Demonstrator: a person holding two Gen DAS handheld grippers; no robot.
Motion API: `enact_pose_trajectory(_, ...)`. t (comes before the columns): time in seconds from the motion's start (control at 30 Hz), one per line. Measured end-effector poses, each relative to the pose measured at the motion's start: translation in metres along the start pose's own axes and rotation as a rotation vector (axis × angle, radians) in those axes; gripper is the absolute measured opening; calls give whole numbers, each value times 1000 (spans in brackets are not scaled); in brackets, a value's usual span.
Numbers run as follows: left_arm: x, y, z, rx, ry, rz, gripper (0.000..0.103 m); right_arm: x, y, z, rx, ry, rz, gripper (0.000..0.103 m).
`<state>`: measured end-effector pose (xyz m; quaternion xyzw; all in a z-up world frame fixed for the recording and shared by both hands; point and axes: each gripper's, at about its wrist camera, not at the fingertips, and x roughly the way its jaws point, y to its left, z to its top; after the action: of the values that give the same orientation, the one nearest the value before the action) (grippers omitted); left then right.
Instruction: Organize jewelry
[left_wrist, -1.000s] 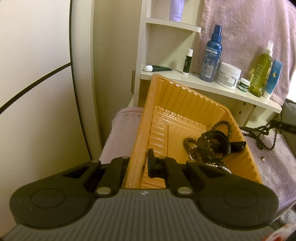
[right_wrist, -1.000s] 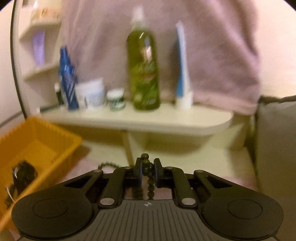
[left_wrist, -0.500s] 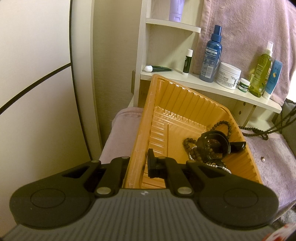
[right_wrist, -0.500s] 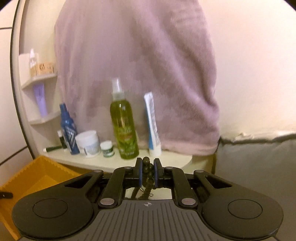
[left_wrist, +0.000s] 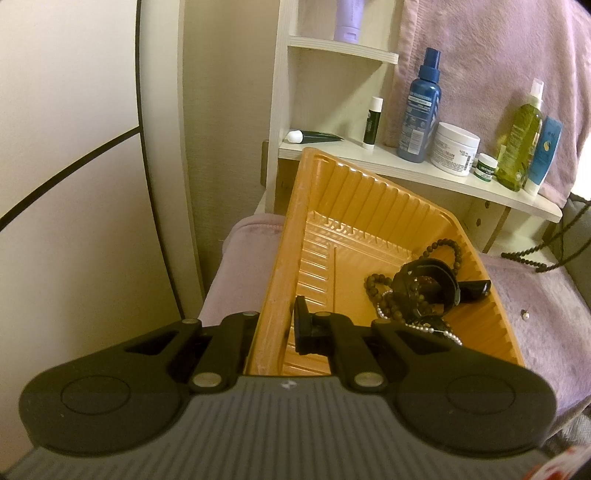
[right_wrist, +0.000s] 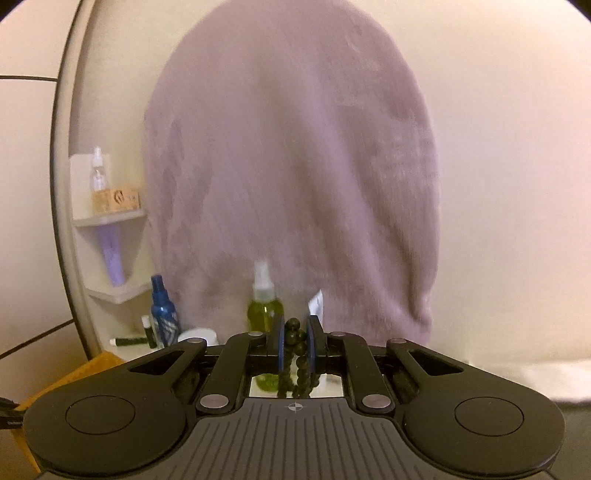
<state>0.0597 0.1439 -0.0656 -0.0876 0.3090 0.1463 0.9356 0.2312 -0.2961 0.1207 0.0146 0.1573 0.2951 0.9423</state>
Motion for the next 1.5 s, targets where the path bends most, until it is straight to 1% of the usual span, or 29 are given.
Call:
enact_pose_trajectory(0.13, 1, -1, 1, 5, 2, -1, 6, -10, 5, 19, -33, -13, 4, 7)
enact_pose_trajectory(0.2, 1, -1, 1, 6, -1, -4, 6, -13, 8, 24, -52, -11, -11, 7)
enact_pose_trajectory(0.3, 0, -2, 2, 9, -11, -11, 6, -9, 8, 27, -52, 31, -13, 7)
enact_pose_trajectory(0.37, 1, -2, 3, 7, -14, -14, 5, -2, 4, 21, -18, 83, -36, 7)
enact_pose_trajectory(0.43, 1, -2, 3, 7, -15, -15, 5, 9, 0, 6, 2, 154, -32, 7)
enact_pose_trajectory(0.57, 1, -1, 3, 10, -12, -16, 5, 45, -14, -45, 94, 360, -35, 7)
enact_pose_trajectory(0.6, 0, -1, 2, 11, -10, -14, 5, 53, -18, -60, 123, 391, -40, 7)
enact_pose_trajectory(0.67, 1, 0, 2, 9, -4, -14, 5, 69, -26, -86, 175, 481, -17, 8)
enact_pose_trajectory(0.7, 1, 0, 1, 8, -2, -13, 5, 76, -28, -98, 192, 506, -30, 15)
enact_pose_trajectory(0.73, 1, 0, 1, 7, -2, -13, 5, 83, -30, -110, 194, 534, -41, 32)
enact_pose_trajectory(0.77, 1, 0, 1, 7, -2, -12, 5, 88, -31, -119, 186, 553, -50, 44)
enact_pose_trajectory(0.8, 1, 0, 1, 7, -2, -12, 5, 91, -31, -128, 178, 557, -70, 63)
enact_pose_trajectory(0.83, 1, 0, 1, 5, -1, -12, 5, 92, -31, -138, 171, 550, -90, 70)
enact_pose_trajectory(0.9, 1, 0, 1, 0, 2, -12, 5, 93, -35, -152, 159, 535, -117, 72)
enact_pose_trajectory(0.93, 2, 0, 1, -1, 3, -11, 5, 95, -36, -158, 158, 538, -114, 73)
enact_pose_trajectory(1.03, 3, 0, 1, -1, 6, -9, 5, 105, -38, -174, 154, 559, -87, 73)
enact_pose_trajectory(1.17, 3, 0, 1, -1, 7, -7, 6, 121, -25, -189, 72, 569, -56, 73)
enact_pose_trajectory(1.2, 3, 0, 1, -1, 8, -7, 6, 123, -21, -191, 39, 564, -68, 73)
enact_pose_trajectory(1.27, 3, 0, 1, -1, 8, -7, 6, 127, -15, -196, -12, 547, -74, 64)
enact_pose_trajectory(1.33, 3, 0, 1, -1, 8, -7, 6, 126, -15, -196, -5, 525, -74, 40)
enact_pose_trajectory(1.37, 3, 0, 1, -1, 8, -6, 6, 126, -15, -196, -10, 522, -63, 35)
enact_pose_trajectory(1.4, 3, 0, 1, -1, 8, -6, 6, 125, -15, -195, -9, 522, -53, 28)
enact_pose_trajectory(1.5, 3, 0, 1, -2, 8, -7, 6, 122, -14, -195, -6, 527, -43, 15)
